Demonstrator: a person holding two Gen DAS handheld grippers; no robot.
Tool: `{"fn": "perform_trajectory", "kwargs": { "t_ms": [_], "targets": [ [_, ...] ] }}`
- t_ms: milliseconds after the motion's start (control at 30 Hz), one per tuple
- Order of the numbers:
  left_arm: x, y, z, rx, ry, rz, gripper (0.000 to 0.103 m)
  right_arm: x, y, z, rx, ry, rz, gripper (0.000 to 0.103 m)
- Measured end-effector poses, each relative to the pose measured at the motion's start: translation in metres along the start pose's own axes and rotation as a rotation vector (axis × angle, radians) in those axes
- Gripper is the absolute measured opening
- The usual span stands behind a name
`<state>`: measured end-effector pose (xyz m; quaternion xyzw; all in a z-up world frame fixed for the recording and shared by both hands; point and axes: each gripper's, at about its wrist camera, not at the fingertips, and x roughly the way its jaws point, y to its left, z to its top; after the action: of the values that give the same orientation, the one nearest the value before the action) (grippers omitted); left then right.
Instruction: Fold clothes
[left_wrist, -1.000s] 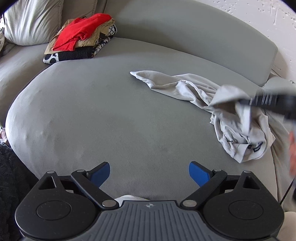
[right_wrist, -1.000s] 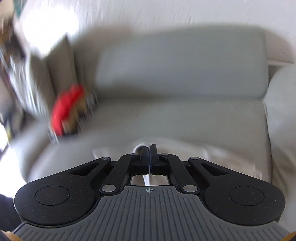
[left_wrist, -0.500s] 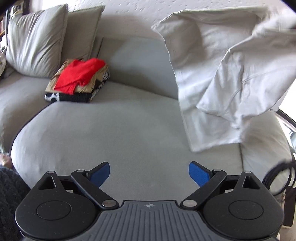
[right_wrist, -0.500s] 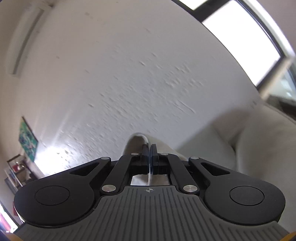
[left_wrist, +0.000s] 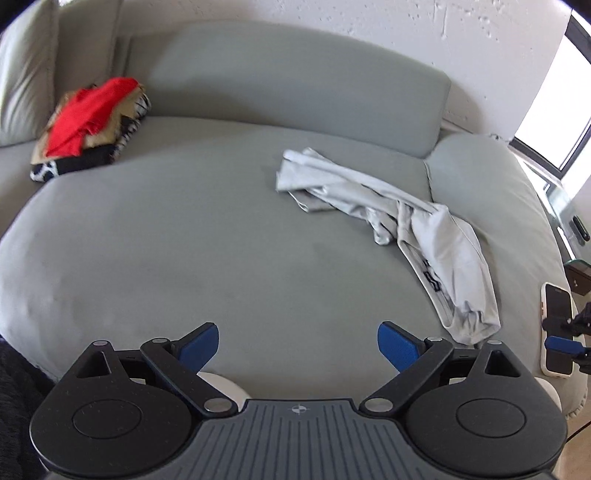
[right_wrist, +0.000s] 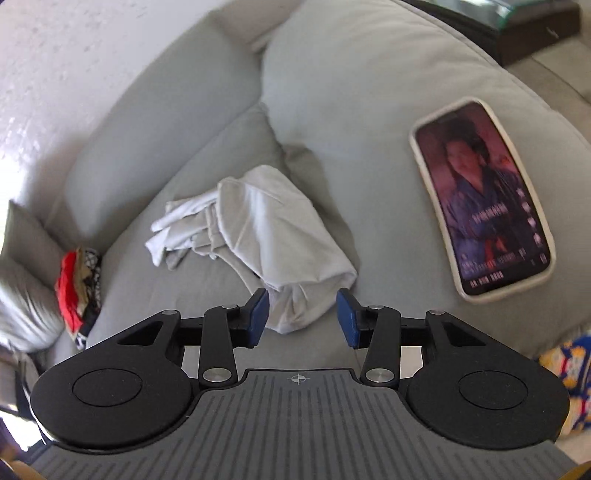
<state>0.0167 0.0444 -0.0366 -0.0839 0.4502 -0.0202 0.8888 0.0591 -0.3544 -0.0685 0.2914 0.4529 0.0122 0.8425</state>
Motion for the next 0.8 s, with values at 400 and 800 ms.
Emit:
{"fn": "perform_trajectory", "kwargs": {
  "t_ms": [400,800],
  "targets": [
    [0.062,-0.038,0.025,0.016,0.069,0.019,0.056,0.103,0.062,-0.016,-0.447,0.020,-0.154,0.066],
    [0.080,-0.041,0.016,0.040,0.082,0.047,0.066,0.107,0.048,0.006,-0.382,-0.110,-0.173,0.001]
  ]
}}
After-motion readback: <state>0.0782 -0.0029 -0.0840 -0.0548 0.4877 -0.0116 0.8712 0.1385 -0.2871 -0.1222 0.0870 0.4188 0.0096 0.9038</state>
